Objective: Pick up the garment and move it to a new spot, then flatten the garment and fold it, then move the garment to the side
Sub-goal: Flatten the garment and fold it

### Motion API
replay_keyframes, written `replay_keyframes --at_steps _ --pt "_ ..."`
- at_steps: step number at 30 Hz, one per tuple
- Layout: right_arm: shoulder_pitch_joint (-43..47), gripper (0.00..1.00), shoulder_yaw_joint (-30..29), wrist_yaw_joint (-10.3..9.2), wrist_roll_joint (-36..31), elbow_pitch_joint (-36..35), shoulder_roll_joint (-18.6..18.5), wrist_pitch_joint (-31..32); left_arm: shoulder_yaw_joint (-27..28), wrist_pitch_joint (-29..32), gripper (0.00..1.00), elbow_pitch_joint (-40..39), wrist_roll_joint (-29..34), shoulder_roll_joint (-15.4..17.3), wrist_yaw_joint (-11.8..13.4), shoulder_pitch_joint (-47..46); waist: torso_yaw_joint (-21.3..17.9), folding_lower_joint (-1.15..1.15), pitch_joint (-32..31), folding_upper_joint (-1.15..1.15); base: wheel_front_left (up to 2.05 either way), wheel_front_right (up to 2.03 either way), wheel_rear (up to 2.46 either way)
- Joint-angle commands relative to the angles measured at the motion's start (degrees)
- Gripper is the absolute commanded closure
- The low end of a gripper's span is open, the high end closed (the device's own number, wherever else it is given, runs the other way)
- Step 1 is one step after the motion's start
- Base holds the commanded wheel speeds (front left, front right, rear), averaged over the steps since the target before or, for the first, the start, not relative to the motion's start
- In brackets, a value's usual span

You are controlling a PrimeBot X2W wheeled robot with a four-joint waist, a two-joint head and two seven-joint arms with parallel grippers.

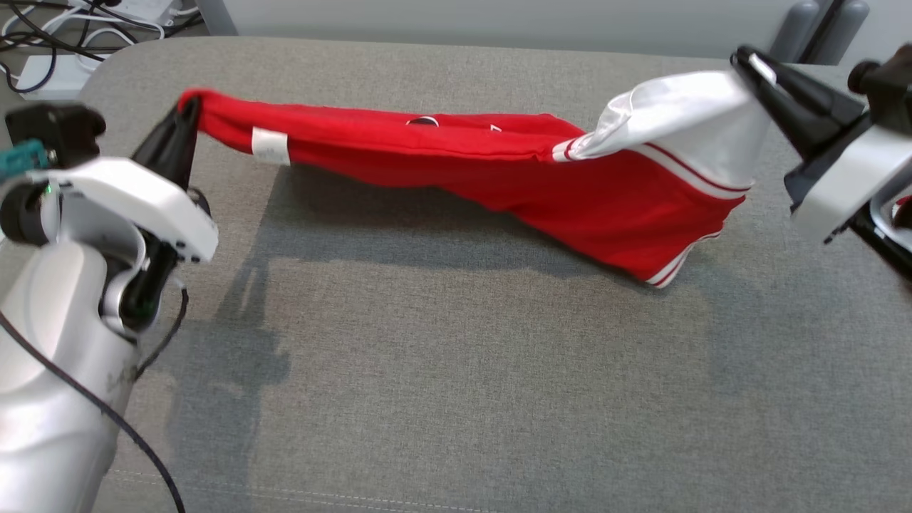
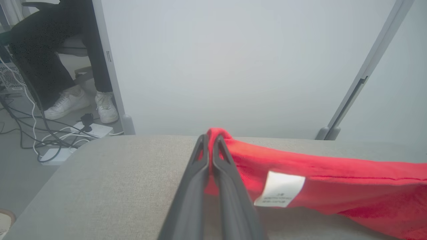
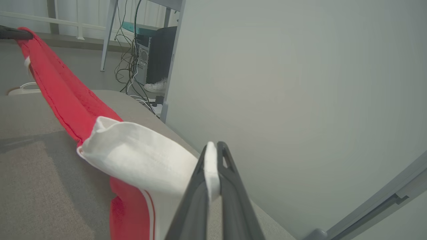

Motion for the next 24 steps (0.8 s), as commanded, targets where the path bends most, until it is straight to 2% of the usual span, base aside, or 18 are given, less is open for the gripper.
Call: replay_keyframes --at_steps 1,9,13,16,19,24 --pt "-0.52 1.00 -0.21 -0.02 0.41 -0.97 -1.18 0.49 1.71 0.01 1.00 -1.71 0.81 2.67 -0.22 -3.74 0.12 0.00 -0.31 0.00 0.00 0.00 0.00" --pt "-7.57 1.00 -0.52 -0.02 3.25 0.71 1.61 -0.89 0.85 -1.06 1.00 -0.73 1.80 1.28 -1.05 -12.22 0.26 0.00 -2.30 0.00 0.00 0.00 0.00" --pt "-5.81 1.00 3.34 -0.02 10.00 -3.06 1.04 2.94 -1.57 4.39 1.00 -1.25 0.43 1.96 -2.51 -10.48 0.33 0.00 -3.60 0.00 0.00 0.00 0.00" --pt "-2.98 1.00 8.63 -0.02 20.17 -11.67 -2.83 9.99 -3.64 11.43 1.00 -3.70 -2.08 3.75 -3.37 -6.59 0.47 0.00 -3.99 0.00 0.00 0.00 0.00" --pt "-0.73 1.00 11.99 -0.02 29.64 -19.34 -9.21 18.28 -4.53 19.98 1.00 -7.93 -6.82 6.57 -3.80 -1.16 0.16 0.00 -3.17 0.00 0.00 0.00 0.00" --pt "4.73 1.00 14.69 -0.02 40.69 -26.91 -18.09 32.65 -6.47 33.19 1.00 -15.84 -13.22 12.66 -3.90 8.27 -0.60 0.00 1.39 0.00 0.00 0.00 0.00"
